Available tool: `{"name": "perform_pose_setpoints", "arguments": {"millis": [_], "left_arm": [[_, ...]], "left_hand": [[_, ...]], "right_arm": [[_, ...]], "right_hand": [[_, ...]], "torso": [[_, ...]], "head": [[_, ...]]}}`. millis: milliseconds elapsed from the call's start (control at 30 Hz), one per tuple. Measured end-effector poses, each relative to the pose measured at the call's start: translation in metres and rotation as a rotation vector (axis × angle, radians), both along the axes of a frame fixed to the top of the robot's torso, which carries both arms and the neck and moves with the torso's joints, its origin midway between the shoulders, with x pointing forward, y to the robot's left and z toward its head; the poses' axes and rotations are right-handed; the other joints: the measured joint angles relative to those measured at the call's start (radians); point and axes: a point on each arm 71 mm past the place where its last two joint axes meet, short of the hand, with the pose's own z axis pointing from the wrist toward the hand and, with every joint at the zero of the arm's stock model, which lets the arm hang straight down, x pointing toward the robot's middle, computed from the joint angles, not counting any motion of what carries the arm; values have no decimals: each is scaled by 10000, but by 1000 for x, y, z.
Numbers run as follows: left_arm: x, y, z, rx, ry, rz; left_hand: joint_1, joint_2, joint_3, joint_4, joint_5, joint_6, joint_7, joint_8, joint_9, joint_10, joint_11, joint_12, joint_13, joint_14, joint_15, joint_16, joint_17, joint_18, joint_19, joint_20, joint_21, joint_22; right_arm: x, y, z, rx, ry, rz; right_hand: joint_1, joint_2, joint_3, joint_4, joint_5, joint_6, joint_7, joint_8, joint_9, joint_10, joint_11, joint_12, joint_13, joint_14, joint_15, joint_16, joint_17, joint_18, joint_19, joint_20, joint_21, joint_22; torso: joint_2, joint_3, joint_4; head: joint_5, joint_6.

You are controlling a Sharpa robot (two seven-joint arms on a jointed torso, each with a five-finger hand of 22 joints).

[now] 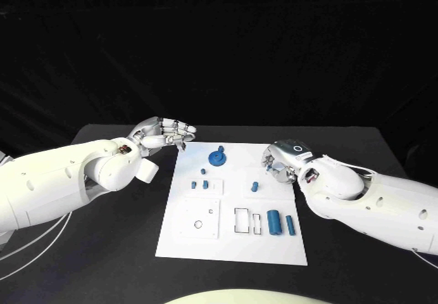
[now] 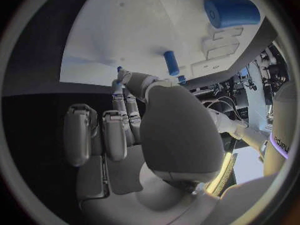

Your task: Assemble the parts on the task board

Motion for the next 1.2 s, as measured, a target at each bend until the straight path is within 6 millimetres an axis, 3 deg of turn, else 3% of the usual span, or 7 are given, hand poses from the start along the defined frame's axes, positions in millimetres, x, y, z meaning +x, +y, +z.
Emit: {"name": "perform_pose_setpoints", "arguments": {"millis": [267, 633, 1200], "left_arm": [[0, 0, 0, 3, -1, 8], [-1, -3, 0, -28, 1, -61], [-3, -18, 0, -292, -13, -129]], "left_hand": [[0, 0, 0, 0, 0, 0, 0, 0, 0, 0, 0, 0, -1, 0, 0, 0, 1, -1, 0, 0, 0, 0], [-40, 40, 0, 0, 0, 0, 0, 0, 1, 0, 0, 45, -2, 0, 0, 0, 1, -1, 37, 37, 0, -10], [-40, 40, -28, -28, 0, -36, 36, 0, -11, -37, 37, 88, -3, 0, 0, 0, -17, -1, 36, 36, -39, -21]], "right_arm": [[-15, 10, 17, 737, -119, 419], [-45, 52, 18, 1928, 458, 1500], [-74, 109, -18, 2527, 1815, 2516]], "right_hand": [[-49, -29, -1, 0, -31, 0, 0, 0, -1, 27, 27, -6, 0, 0, 1, 0, 5, 0, 0, 0, 0, -1], [-81, -61, -2, 0, -40, 0, 0, 0, -2, 28, 28, 0, 1, 0, 2, -39, 3, 0, 0, 1, 0, -2], [-153, -48, 62, -70, -10, 0, -1, 0, -3, 30, 29, 1, 2, 0, 3, -39, 1, 1, 0, 1, -1, -4]], "torso": [[2, 7, -7], [14, 11, -1], [8, -15, 28]], "head": [[53, 2], [273, -60], [797, -346]]}}
